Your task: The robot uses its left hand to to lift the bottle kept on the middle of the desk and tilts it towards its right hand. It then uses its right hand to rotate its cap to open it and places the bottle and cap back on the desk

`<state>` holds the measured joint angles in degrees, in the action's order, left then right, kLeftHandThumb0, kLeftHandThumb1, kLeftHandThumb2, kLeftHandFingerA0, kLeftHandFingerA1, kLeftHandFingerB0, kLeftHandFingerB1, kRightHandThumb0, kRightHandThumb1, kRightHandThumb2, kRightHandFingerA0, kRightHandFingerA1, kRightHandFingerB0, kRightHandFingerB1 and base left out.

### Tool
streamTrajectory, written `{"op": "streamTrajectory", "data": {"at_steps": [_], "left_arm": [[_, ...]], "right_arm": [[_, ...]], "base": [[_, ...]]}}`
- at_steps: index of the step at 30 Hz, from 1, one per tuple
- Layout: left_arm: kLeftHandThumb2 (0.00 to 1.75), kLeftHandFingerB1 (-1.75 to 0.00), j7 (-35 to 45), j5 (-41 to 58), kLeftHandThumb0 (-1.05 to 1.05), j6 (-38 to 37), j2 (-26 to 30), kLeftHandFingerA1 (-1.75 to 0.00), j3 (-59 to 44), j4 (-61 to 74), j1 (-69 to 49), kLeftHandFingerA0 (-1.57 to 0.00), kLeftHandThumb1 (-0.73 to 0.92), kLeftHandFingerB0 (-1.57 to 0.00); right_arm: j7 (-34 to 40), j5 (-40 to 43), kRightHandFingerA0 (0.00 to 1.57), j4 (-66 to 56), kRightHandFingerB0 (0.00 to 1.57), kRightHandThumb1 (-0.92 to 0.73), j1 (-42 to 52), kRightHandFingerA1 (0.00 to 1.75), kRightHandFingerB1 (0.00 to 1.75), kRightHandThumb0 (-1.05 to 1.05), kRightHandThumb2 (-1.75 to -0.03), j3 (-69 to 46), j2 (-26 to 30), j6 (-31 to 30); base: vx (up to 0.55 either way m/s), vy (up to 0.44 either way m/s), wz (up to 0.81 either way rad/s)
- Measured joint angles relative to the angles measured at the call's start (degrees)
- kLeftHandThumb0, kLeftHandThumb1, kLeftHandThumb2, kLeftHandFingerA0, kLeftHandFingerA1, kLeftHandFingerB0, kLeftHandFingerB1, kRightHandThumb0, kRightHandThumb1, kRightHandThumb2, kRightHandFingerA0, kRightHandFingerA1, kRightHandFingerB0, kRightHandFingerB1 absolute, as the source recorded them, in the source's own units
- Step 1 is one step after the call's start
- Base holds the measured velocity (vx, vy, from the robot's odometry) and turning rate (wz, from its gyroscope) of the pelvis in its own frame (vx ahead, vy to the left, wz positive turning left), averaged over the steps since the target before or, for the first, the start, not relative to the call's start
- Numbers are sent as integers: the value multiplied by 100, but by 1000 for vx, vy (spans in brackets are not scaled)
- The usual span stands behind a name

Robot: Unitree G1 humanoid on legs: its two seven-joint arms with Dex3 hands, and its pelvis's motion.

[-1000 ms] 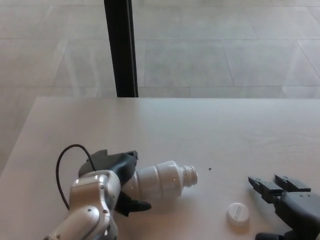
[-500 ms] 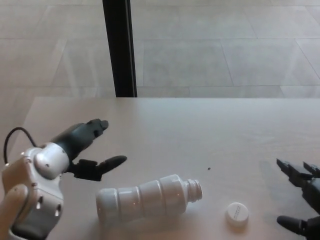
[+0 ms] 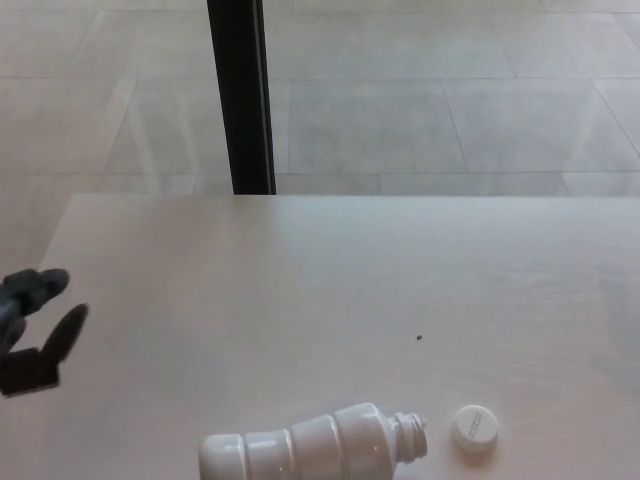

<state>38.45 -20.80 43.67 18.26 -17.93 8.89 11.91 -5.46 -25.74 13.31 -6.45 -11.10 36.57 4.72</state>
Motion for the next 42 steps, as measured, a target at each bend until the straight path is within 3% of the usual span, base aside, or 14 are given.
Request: {"op": "streamTrajectory", "data": {"at_steps": [1, 2, 10, 11, 16, 20, 21, 22, 23, 30, 31, 32, 38, 42], "left_arm": [[108, -39, 8, 55, -102, 0, 0, -36, -144, -21, -77, 0, 68, 0], [104, -44, 19, 142, -104, 0, -1, -31, -360, -54, -195, 0, 63, 0], [113, -42, -7, 635, -96, -57, 5, -36, -1801, -851, -933, 0, 64, 0], [82, -19, -18, 687, -89, -77, 5, -7, -1955, -1005, -1028, 0, 76, 0], [122, -42, -149, 983, -96, -197, 9, -39, -2741, -1833, -1479, 0, 79, 0], [107, -33, -348, 1254, -84, -313, -20, -33, -3518, -2487, -1868, 0, 75, 0], [122, -36, -410, 1329, -91, -358, -47, -34, -3744, -2653, -1969, 0, 80, 0], [120, -38, -448, 1376, -93, -390, -67, -38, -3883, -2767, -2028, 0, 81, 0], [123, -37, -513, 1466, -98, -444, -94, -36, -4110, -2994, -2124, 0, 84, 0], [82, 0, -978, 1932, -81, -811, -363, -11, -5313, -4358, -2600, 0, 91, 0], [76, -22, -1055, 2009, -85, -889, -406, -62, -5492, -4613, -2677, 0, 92, 0], [75, -30, -1093, 2050, -84, -930, -429, -67, -5573, -4744, -2714, 0, 92, 0], [99, -64, -1428, 2335, -82, -1348, -594, -66, -5975, -5776, -3059, -17, 65, -8], [65, -67, -1524, 2383, -76, -1610, -645, -67, -5884, -6166, -3171, -24, 80, -22]], "right_arm": [[-9, 30, 0, 25, 7, -74, 7, 29, 33, -77, -62, -98, 45, 1], [-21, 76, 0, 67, 6, -59, 18, 30, 38, -82, -97, -247, 121, 1], [-25, 424, 0, 519, 16, -73, 226, 66, 47, -57, -62, -1256, 398, 48], [-24, 476, 0, 597, 12, -75, 249, 49, 48, -59, -62, -1385, 402, 55], [-19, 718, 0, 1054, 6, -56, 413, 42, 52, -69, -96, -1956, 402, 83], [-13, 952, 0, 1556, 1, -83, 535, 22, 41, -71, -64, -2500, 384, 103], [-10, 1028, 0, 1697, 6, -68, 563, 33, 30, -83, -104, -2655, 356, 111], [-8, 1070, 0, 1788, 6, -81, 578, 27, 39, -71, -69, -2755, 334, 115], [2, 1148, 0, 1944, 8, -64, 597, 29, 41, -80, -101, -2921, 278, 120], [207, 1629, 39, 3019, 4, -59, 692, 80, 38, -68, -94, -3849, -350, 90], [237, 1715, 41, 3217, 13, -72, 711, 93, 37, -60, -61, -3982, -495, 70], [246, 1759, 27, 3323, 6, -56, 718, 68, 47, -61, -90, -4049, -565, 60], [280, 2191, 21, 4068, 12, -57, 796, 60, 45, -62, -89, -4635, -1152, -34], [278, 2364, 26, 4405, 26, -72, 829, 60, 34, -58, -60, -4774, -1340, -53]], "base": [[0, 0, 0], [0, 0, 0], [0, 0, 0], [0, 0, 0], [0, 0, 0], [0, 0, 0], [0, 0, 0], [0, 0, 0], [0, 0, 0], [0, 0, 0], [0, 0, 0], [0, 0, 0], [0, 0, 0], [0, 0, 0]]}}
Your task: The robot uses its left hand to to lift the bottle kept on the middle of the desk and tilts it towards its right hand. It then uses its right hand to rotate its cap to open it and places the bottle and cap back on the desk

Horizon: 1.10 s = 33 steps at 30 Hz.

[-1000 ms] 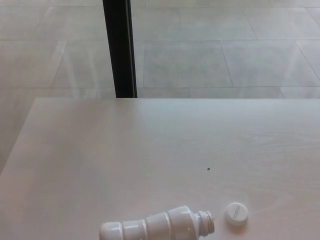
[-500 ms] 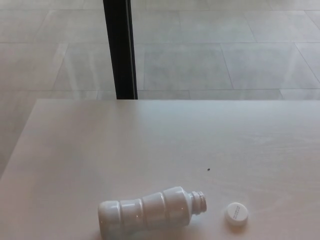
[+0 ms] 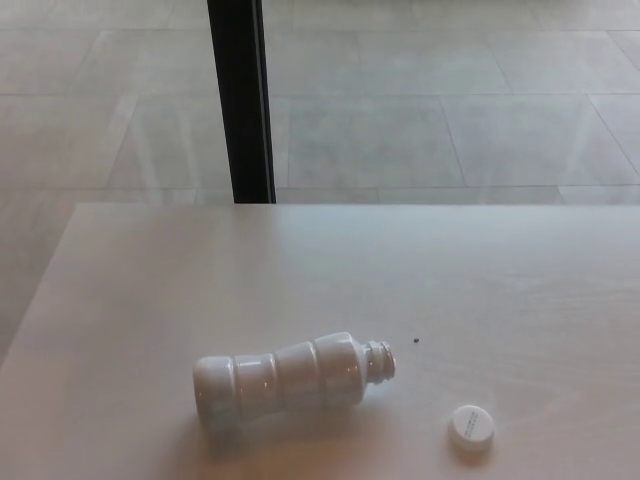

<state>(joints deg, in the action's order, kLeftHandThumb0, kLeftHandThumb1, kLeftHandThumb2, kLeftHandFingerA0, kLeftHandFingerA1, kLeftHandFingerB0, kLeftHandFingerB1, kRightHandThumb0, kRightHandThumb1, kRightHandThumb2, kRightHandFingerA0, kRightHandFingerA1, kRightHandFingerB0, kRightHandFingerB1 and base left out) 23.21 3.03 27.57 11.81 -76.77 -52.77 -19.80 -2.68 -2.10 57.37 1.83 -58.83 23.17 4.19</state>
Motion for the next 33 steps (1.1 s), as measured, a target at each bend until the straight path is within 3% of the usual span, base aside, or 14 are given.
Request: {"op": "streamTrajectory", "data": {"at_steps": [3, 6, 7, 10, 13, 14, 15, 16, 24, 25, 27, 28, 29, 33], "left_arm": [[95, -65, -58, 17, -83, -245, -21, -66, 225, -276, -39, -35, 57, -31], [102, -65, -98, 11, -79, -458, -22, -70, 511, -457, -67, -41, 53, -33], [63, -64, -105, 8, -84, -527, -22, -67, 623, -509, -81, -36, 74, -36], [64, -66, -127, 2, -81, -758, -22, -69, 996, -680, -135, -39, 77, -36], [62, -65, -145, -1, -79, -982, -21, -68, 1310, -817, -203, -37, 76, -37], [102, -66, -151, 0, -76, -1057, -20, -70, 1404, -868, -228, -39, 55, -35], [63, -66, -158, 2, -78, -1128, -19, -68, 1495, -911, -251, -37, 76, -38], [106, -65, -162, 4, -79, -1173, -18, -73, 1548, -937, -265, -48, 58, -34], [108, -62, -289, 41, -81, -1794, 93, -71, 2232, -1254, -376, -47, 59, -29], [62, -63, -307, 46, -84, -1881, 120, -65, 2316, -1276, -389, -42, 77, -35], [63, -63, -328, 61, -84, -2014, 166, -66, 2443, -1322, -399, -43, 77, -36], [108, -62, -339, 73, -80, -2098, 196, -71, 2511, -1358, -400, -46, 59, -27], [64, -65, -350, 85, -84, -2156, 214, -66, 2561, -1383, -402, -35, 76, -34], [64, -64, -391, 228, -82, -2409, 279, -66, 2711, -1489, -421, -43, 78, -35]], "right_arm": [[-4, 114, 26, 218, 21, -56, 21, 61, 46, -63, -88, -22, -115, -6], [-6, 184, 26, 329, 27, -71, 63, 53, 32, -59, -60, 7, -178, -6], [-6, 201, 24, 351, 25, -71, 79, 54, 33, -58, -61, 27, -197, -6], [-20, 273, 27, 403, 19, -56, 126, 61, 46, -64, -91, 75, -250, -6], [-23, 310, 32, 431, 28, -72, 197, 57, 34, -61, -62, 170, -268, -5], [-23, 327, 32, 451, 28, -72, 217, 57, 34, -60, -62, 201, -269, -5], [-23, 346, 32, 476, 27, -72, 230, 58, 34, -59, -61, 224, -269, -5], [-23, 361, 34, 493, 27, -71, 238, 56, 34, -59, -61, 239, -269, -5], [-34, 562, 33, 680, 31, -71, 294, 55, 34, -59, -61, 549, -268, 3], [-38, 593, 34, 687, 31, -70, 302, 57, 34, -58, -61, 598, -268, 4], [-41, 652, 33, 687, 30, -70, 312, 57, 33, -58, -61, 665, -268, 5], [-43, 693, 33, 687, 30, -70, 318, 56, 33, -57, -61, 710, -268, 6], [-47, 717, 33, 689, 29, -70, 324, 55, 33, -58, -61, 742, -268, 8], [-68, 857, 40, 719, 30, -70, 361, 57, 33, -57, -61, 912, -261, 31]], "base": [[0, 0, 0], [0, 0, 0], [0, 0, 0], [0, 0, 0], [0, 0, 0], [0, 0, 0], [0, 0, 0], [0, 0, 0], [0, 0, 0], [0, 0, 0], [0, 0, 0], [0, 0, 0], [0, 0, 0], [0, 0, 0]]}}
